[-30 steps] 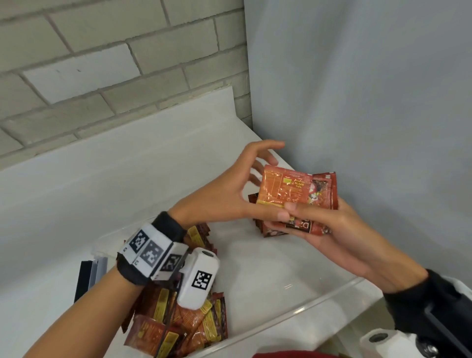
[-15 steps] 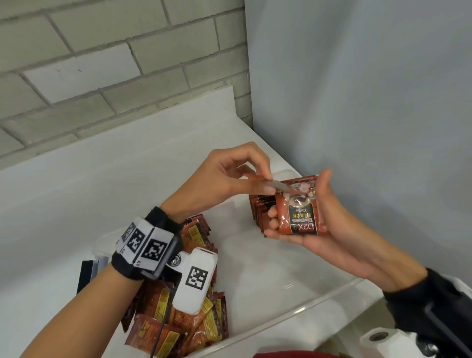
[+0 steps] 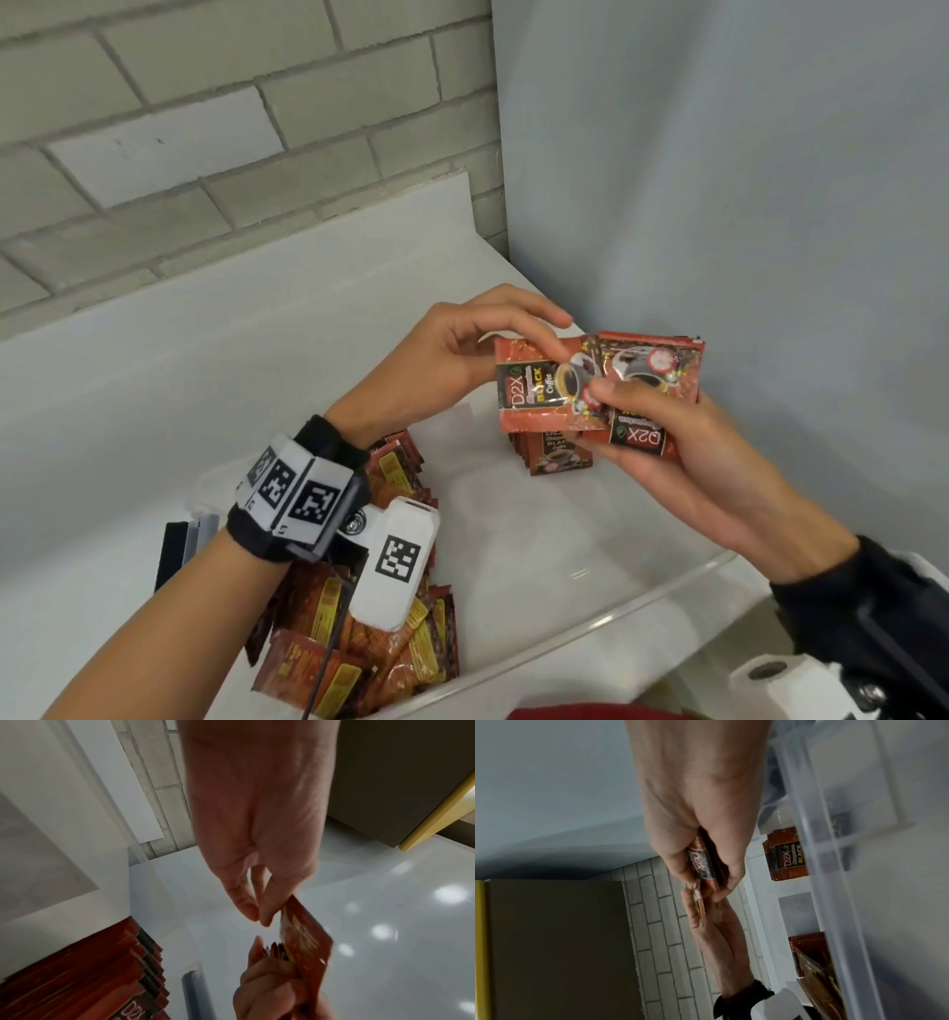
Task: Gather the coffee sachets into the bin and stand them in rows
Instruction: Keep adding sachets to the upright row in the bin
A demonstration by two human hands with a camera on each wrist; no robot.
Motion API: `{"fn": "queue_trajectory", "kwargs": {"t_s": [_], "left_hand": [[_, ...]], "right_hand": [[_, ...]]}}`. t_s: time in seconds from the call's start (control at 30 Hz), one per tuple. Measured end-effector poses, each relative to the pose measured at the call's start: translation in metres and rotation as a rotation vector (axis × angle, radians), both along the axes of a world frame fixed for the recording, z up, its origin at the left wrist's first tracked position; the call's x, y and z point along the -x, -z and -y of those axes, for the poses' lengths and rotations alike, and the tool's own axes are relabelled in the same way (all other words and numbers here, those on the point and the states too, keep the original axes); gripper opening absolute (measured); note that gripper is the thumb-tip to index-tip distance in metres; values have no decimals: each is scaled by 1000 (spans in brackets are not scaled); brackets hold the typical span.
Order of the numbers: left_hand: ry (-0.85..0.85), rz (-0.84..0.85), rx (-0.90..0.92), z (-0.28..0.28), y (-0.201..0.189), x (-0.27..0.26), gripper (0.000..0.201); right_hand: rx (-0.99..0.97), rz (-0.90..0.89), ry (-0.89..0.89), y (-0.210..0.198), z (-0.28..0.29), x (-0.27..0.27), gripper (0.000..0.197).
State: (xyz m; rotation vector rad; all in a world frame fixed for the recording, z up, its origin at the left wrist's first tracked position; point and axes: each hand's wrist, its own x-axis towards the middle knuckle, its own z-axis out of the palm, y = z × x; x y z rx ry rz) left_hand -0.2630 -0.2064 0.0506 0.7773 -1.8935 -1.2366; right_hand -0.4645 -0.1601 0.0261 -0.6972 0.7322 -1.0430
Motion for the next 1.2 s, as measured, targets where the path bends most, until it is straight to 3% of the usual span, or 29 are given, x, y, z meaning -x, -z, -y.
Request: {"fn": "queue_trajectory", "kwargs": {"t_s": [0.2, 0.33, 0.43, 0.7, 0.97, 1.07, 1.2], "left_hand": [[-107, -42, -192, -1, -3, 1, 23], [-70, -3, -146, -1, -5, -1, 37], [-95, -3, -113, -1, -6, -1, 29], [-62, 78, -17, -7, -17, -1, 34], [-3, 291, 183, -17, -39, 5, 36], [2, 352, 172, -12, -48, -4, 34], [174, 555, 190, -6, -44, -8, 27]], "right_hand": [[42, 13, 128, 3, 3, 1, 43], [89, -2, 110, 2, 1, -1, 38], [136, -30, 70, -1, -1, -3, 31], [97, -100, 116, 4, 0, -3, 39], [139, -100, 133, 5, 0, -3, 30], [193, -56, 161, 5, 0, -4, 22], [175, 55, 306, 5, 3, -1, 19]]}}
